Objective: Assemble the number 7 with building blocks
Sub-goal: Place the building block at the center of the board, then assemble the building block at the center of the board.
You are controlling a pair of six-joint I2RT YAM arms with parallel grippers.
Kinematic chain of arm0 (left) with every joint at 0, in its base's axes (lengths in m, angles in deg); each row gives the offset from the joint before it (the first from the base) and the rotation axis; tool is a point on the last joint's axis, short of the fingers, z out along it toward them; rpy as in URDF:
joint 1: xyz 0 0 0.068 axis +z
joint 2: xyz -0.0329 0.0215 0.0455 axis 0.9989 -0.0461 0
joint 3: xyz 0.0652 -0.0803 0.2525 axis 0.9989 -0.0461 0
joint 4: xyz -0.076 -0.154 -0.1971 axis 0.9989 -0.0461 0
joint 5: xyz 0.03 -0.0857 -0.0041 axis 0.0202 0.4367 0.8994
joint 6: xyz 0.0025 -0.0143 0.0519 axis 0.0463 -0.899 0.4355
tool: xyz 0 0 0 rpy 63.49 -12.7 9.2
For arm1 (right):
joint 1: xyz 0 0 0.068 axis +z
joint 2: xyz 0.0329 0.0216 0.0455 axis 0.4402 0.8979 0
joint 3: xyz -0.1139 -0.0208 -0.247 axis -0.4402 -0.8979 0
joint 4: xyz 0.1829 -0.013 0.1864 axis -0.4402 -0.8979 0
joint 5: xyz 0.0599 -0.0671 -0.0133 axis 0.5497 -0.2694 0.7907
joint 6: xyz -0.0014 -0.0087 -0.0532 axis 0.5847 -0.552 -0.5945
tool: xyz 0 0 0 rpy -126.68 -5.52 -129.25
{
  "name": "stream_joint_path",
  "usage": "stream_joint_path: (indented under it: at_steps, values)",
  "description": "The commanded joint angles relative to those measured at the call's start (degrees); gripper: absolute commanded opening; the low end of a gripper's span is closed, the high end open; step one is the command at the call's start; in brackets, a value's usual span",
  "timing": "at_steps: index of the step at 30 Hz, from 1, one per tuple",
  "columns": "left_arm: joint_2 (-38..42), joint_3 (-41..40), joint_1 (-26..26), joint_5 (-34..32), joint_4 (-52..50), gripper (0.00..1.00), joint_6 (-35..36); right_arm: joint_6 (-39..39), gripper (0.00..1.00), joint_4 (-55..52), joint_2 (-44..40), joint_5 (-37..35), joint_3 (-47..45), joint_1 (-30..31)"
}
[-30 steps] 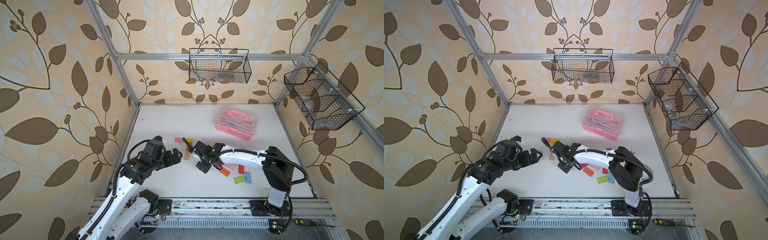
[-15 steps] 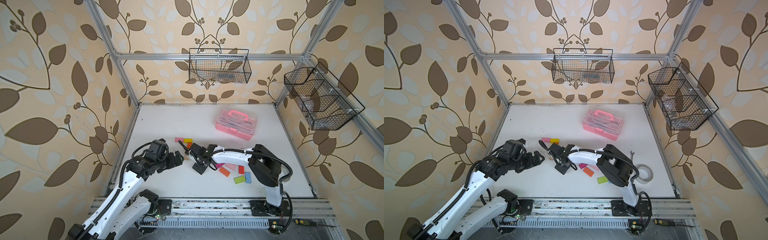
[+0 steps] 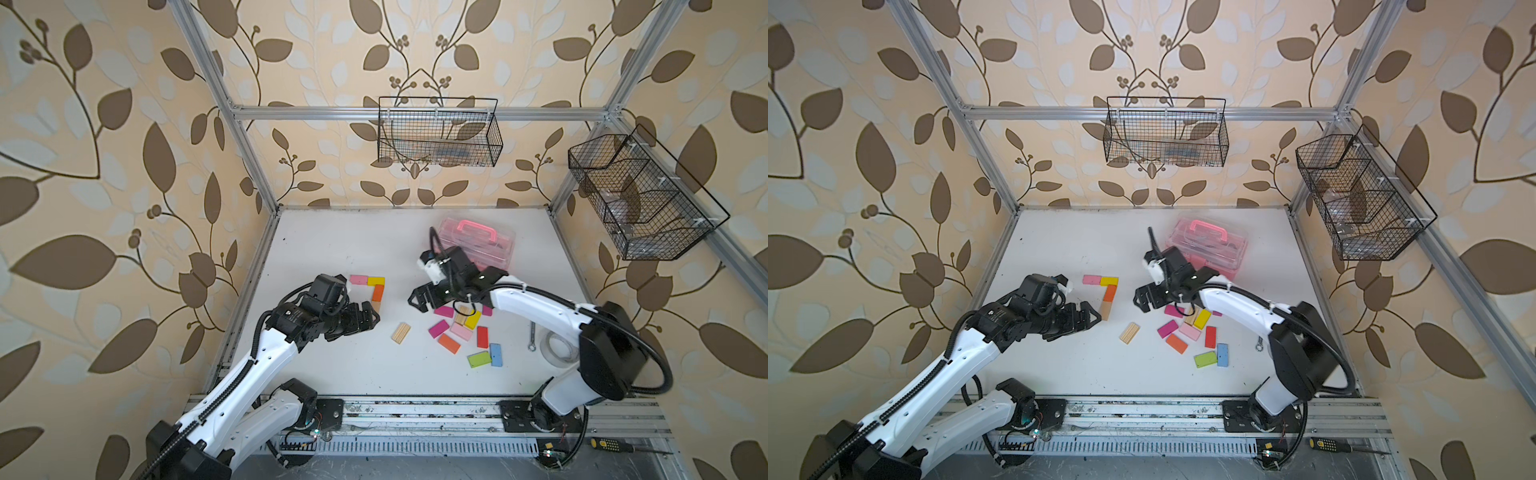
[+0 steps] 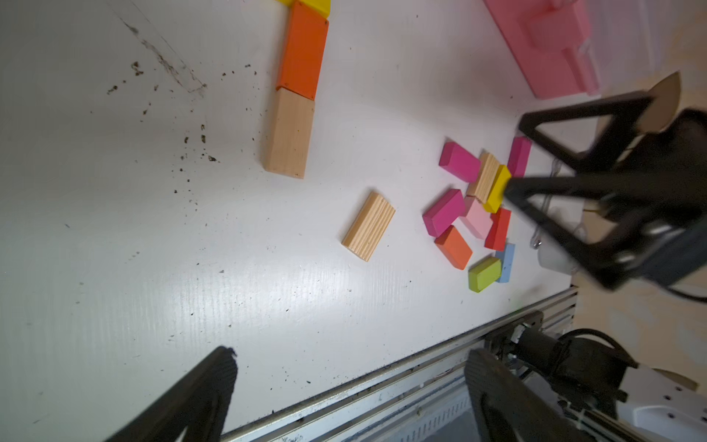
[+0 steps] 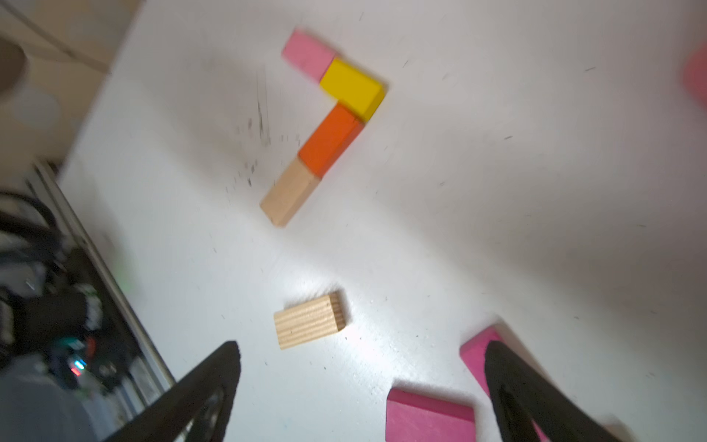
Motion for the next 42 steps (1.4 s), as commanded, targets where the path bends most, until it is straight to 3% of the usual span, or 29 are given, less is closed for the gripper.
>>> stream_joint_path:
  at_steps: [1, 5, 9, 17, 30, 34, 42]
  values:
    - [-7.44, 5.70, -7.92, -7.80, 0.42, 0.94, 3.16, 12.62, 0.99, 2.82, -6.54, 7.35, -6.11, -8.33]
    - [-19.26, 10.19, -13.63, -11.01, 3.24, 0.88, 4.12, 13.07, 0.99, 1.44, -12.97, 9.85, -9.45, -13.22]
    - [-29.86, 13.82, -14.49, -11.30, 5.79, 0.76, 5.58, 9.94, 0.99, -2.58, -14.81, 10.58, -9.80, -13.94]
    - [-45.75, 22.77, -16.79, -10.73, 5.11, 0.63, 9.22, 6.73, 0.99, -4.84, -14.89, 14.70, -10.35, -19.13]
    - [-48.88, 22.02, -17.37, -12.74, 2.81, 0.62, 9.59, 7.08, 0.99, -3.88, -12.76, 16.38, -9.92, -19.60]
    - [-49.66, 21.49, -18.35, -13.50, 1.63, 0.54, 9.68, 7.26, 0.99, -3.91, -12.49, 16.71, -9.73, -19.64]
    - [-50.20, 19.95, -20.48, -16.10, -0.03, 0.46, 8.15, 7.11, 0.99, -4.23, -12.26, 16.96, -9.29, -19.55]
